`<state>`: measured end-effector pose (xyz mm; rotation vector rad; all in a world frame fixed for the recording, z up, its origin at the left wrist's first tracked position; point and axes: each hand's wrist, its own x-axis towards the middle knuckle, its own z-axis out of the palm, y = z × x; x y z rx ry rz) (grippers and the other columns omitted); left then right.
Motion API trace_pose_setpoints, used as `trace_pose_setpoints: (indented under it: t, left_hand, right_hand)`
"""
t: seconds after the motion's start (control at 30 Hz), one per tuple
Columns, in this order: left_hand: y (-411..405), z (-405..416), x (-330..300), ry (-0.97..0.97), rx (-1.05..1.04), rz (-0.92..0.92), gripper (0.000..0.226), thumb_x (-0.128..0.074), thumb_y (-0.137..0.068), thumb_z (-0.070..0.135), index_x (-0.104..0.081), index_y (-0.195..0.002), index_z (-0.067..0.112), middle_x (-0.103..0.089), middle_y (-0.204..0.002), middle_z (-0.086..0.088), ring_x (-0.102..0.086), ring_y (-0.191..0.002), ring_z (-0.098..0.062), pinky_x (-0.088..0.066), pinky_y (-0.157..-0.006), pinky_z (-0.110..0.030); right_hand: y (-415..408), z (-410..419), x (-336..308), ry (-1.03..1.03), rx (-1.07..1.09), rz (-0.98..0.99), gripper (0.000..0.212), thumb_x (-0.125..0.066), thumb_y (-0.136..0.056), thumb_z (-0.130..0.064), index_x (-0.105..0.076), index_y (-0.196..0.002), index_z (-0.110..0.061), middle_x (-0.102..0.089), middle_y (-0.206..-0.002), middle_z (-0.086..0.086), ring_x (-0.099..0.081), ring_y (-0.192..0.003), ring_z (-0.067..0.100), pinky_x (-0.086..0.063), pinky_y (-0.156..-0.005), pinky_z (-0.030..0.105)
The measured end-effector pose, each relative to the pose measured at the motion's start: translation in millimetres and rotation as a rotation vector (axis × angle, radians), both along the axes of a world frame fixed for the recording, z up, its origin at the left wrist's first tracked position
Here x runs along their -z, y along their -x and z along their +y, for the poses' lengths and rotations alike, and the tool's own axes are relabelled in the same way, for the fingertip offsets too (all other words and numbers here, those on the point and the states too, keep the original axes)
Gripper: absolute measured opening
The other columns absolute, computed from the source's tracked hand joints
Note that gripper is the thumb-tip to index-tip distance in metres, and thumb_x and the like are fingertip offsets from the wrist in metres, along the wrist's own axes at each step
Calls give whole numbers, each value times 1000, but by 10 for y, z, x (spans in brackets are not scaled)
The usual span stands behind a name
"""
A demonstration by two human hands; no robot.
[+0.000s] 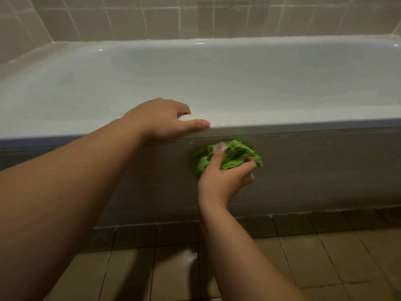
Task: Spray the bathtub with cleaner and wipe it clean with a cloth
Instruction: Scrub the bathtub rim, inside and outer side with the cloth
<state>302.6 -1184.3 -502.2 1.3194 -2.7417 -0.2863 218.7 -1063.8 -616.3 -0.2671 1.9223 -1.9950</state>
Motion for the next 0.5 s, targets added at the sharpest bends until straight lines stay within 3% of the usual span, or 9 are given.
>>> trace_pose_setpoints:
  t: [0.1,0.13,0.23,0.27,0.4,0.47,0.5]
  left_hand:
    - [1,10,-6,5,15,-2,95,-25,-66,103,-64,-122,36,-66,-126,6,-53,-101,-17,-45,-85,-38]
    - [-3,6,-2,7,11,3,94,-25,-66,104,-64,-119,37,-67,-124,7,-54,-100,-17,-46,-86,-38]
    - [-18,-16,12,10,3,13,91,-27,-67,104,-63,-119,39,-66,-126,8,-51,-99,-15,-44,-85,-38]
    - [-17,-21,16,7,4,12,90,-28,-68,103,-63,-121,39,-65,-127,7,-50,-99,-15,-43,-84,-38]
    - [-7,-15,-1,0,-1,10,90,-32,-69,103,-63,-123,38,-65,-129,7,-49,-100,-14,-41,-84,-37]
    - [-2,-9,-5,-7,-15,21,96,-33,-66,104,-65,-124,35,-65,-131,6,-52,-104,-15,-44,-86,-38]
    - [-5,-7,-5,-8,-27,26,101,-33,-63,106,-66,-124,34,-65,-132,7,-54,-107,-16,-45,-88,-38]
  right_hand:
    - [-221,-28,-38,12,-88,-23,58,-68,-93,-47,-32,-132,-25,-28,-134,1,-52,-118,29,-49,-73,13]
    - [-176,-33,-64,26,-65,-23,58,-69,-92,-49,-32,-131,-26,-27,-131,-2,-52,-116,29,-51,-74,15]
    - [140,-21,-28,23,64,-15,59,-65,-91,-58,-35,-131,-27,-31,-131,0,-56,-114,32,-58,-89,41]
    - [197,-12,16,11,89,-18,60,-64,-92,-58,-35,-132,-25,-33,-133,4,-57,-114,33,-58,-87,41]
    - [-87,-16,72,-41,-37,-68,65,-59,-97,-52,-27,-143,-21,-31,-143,9,-53,-121,33,-49,-74,21]
    - [-210,-30,-9,-13,-88,-79,62,-63,-96,-49,-28,-140,-20,-31,-141,8,-52,-117,29,-42,-65,8]
    - [-177,-31,-66,0,-74,-72,61,-64,-95,-49,-30,-137,-21,-32,-139,8,-52,-114,26,-42,-65,8]
